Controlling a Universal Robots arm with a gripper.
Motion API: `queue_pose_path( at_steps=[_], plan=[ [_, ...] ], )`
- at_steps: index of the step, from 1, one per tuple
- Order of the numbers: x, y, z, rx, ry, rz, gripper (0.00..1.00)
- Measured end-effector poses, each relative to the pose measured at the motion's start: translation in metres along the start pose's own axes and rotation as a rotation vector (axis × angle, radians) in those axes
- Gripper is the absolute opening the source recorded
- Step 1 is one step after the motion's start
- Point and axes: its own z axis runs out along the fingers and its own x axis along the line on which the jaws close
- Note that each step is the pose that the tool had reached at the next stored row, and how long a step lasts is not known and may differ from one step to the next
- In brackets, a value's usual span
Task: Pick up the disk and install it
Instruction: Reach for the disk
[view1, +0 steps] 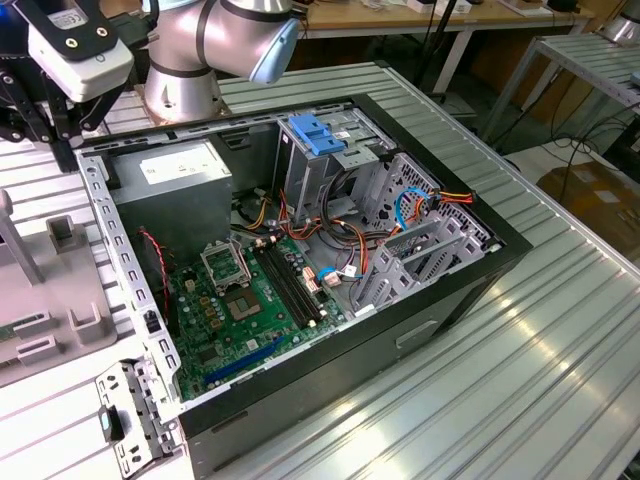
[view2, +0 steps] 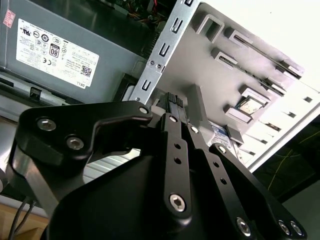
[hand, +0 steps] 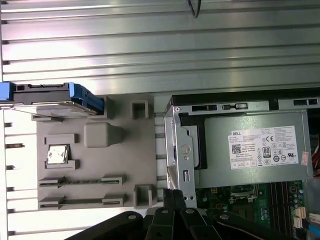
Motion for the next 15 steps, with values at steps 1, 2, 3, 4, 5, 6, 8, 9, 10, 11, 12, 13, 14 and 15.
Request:
queue_pose_path(
  at_steps=[1, 2, 3, 4, 5, 6, 8, 9, 10, 11, 12, 13, 14, 15],
  plan=[
    [0.0008, -0.0001, 0.0, 0.0, 0.0, 0.0, 0.11],
    [0.0015, -0.0001, -0.0001, 0.0, 0.0001, 0.0, 0.11],
    [0.0022, -0.0002, -0.0001, 0.0001, 0.0, 0.0, 0.11],
    [0.0028, -0.0002, -0.0001, 0.0, 0.0, 0.0, 0.11],
    [0.0035, -0.0003, -0.0001, 0.0, 0.0001, 0.0, 0.11],
    [0.0042, -0.0003, -0.0001, 0.0, 0.0, 0.0, 0.11],
    [0.0056, -0.0004, -0.0001, 0.0, 0.0, 0.0, 0.11],
    [0.0068, -0.0005, -0.0002, 0.0, 0.0, 0.0, 0.11],
    [0.0078, -0.0006, -0.0002, 0.0, 0.0, 0.0, 0.11],
    [0.0087, -0.0006, -0.0002, 0.0, 0.0, 0.0, 0.11],
    [0.0094, -0.0007, -0.0002, 0.0, 0.0, 0.0, 0.11],
    [0.0103, -0.0008, -0.0003, 0.0, 0.0, 0.0, 0.11],
    [0.0112, -0.0008, -0.0003, 0.0, 0.0, 0.0, 0.11],
    [0.0127, -0.001, -0.0003, 0.0, 0.0, 0.0, 0.11]
  ],
)
